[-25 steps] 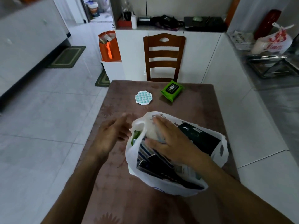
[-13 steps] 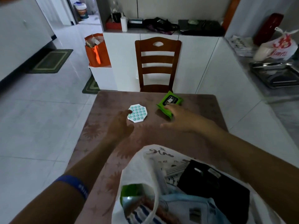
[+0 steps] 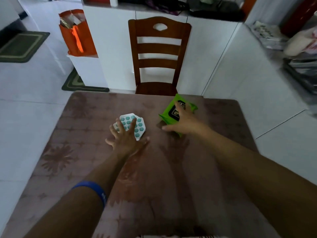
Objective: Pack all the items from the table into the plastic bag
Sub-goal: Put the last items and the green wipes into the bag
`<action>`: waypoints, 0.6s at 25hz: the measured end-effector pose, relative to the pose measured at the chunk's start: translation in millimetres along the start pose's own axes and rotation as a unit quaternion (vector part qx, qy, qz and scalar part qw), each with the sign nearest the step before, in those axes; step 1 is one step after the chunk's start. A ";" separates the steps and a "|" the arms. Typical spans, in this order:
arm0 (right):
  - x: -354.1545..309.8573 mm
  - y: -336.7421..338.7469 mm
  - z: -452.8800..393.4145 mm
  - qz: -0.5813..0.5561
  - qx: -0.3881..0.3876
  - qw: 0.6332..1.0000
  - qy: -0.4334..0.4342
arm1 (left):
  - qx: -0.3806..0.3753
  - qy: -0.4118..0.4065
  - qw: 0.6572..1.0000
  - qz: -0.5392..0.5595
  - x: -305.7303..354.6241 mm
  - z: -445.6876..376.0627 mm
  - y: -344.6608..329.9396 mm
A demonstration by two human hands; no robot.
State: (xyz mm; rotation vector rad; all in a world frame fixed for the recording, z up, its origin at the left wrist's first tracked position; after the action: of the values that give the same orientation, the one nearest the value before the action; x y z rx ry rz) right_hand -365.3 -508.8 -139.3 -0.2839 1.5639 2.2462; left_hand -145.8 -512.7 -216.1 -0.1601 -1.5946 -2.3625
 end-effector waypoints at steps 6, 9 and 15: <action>-7.2 -48.8 -59.8 -0.112 0.151 0.959 -0.212 | 0.117 -0.011 0.993 -0.019 4.5 -8.8 -8.7; 5.4 -40.7 -50.8 -0.101 0.157 0.977 -0.106 | 0.108 -0.050 0.993 -0.018 -12.0 -1.4 -10.0; 18.9 -29.6 60.9 -0.074 -0.091 0.993 -0.030 | -0.038 -0.126 0.991 -0.011 -32.8 67.7 3.6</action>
State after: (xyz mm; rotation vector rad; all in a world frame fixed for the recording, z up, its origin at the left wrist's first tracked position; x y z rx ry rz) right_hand -366.6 -439.2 -150.0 -0.3665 1.2666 2.2611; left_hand -118.0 -445.9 -195.2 -0.4782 -1.6194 -2.5031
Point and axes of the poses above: each hand's wrist, its own z-axis away from the middle knuckle, its own y-axis out of the back of the hand, x = y × z, the point moved 2 cm from there along -z, towards the middle knuckle, and after that the axes turned 8 degrees about y, right-handed, at the moved point
